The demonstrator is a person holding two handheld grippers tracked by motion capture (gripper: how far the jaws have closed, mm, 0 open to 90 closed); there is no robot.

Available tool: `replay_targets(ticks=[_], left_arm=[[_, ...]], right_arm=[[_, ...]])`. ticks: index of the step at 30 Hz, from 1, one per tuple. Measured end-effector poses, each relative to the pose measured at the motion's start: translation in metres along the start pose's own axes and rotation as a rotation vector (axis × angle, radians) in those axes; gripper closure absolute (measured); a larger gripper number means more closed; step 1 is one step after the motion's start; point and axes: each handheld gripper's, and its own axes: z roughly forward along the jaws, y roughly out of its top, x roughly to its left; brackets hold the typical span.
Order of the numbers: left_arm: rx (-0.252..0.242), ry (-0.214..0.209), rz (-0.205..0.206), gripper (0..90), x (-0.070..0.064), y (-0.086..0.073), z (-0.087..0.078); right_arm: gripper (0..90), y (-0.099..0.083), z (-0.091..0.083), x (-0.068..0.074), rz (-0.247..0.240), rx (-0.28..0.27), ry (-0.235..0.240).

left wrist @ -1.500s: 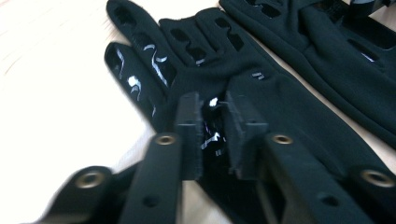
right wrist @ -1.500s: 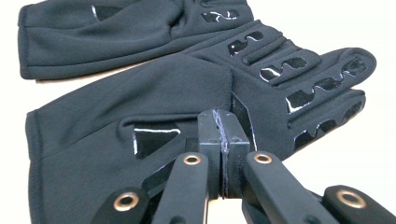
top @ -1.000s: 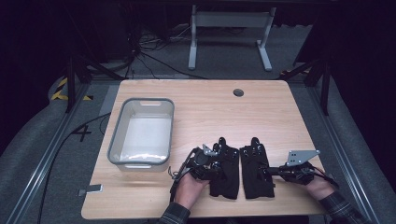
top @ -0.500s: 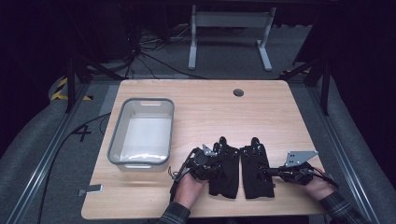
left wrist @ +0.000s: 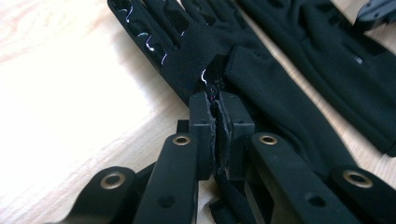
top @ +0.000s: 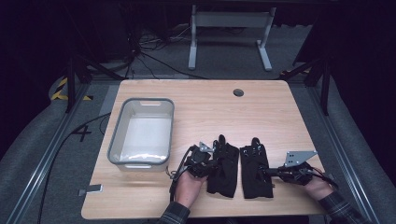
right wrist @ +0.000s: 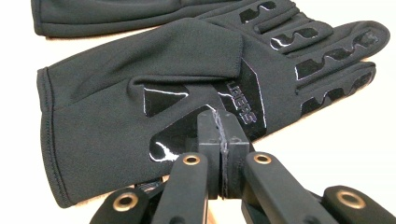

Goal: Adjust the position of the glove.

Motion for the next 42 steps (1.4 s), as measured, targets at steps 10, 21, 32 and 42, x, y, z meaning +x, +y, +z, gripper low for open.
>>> replay_targets(ticks=[10, 21, 32, 42], left_arm=[[-0.058, -0.04, -0.01, 85.1, -0.001, 0.004, -0.009], [-0.116, -0.067, 0.014, 85.2, -0.005, 0.021, -0.014], [-0.139, -0.063, 0.075, 85.2, -0.011, 0.043, -0.01], [-0.129, -0.082, 0.113, 85.1, -0.017, 0.062, 0.009]], right_arm=[[90.0, 0.011, 0.011, 0.003, -0.02, 0.002, 0.01], [90.0, 0.021, 0.021, -0.002, -0.017, -0.003, 0.017], [90.0, 0.034, 0.036, -0.005, -0.021, -0.013, 0.035], [90.0, 0.041, 0.044, -0.009, -0.019, -0.028, 0.05]])
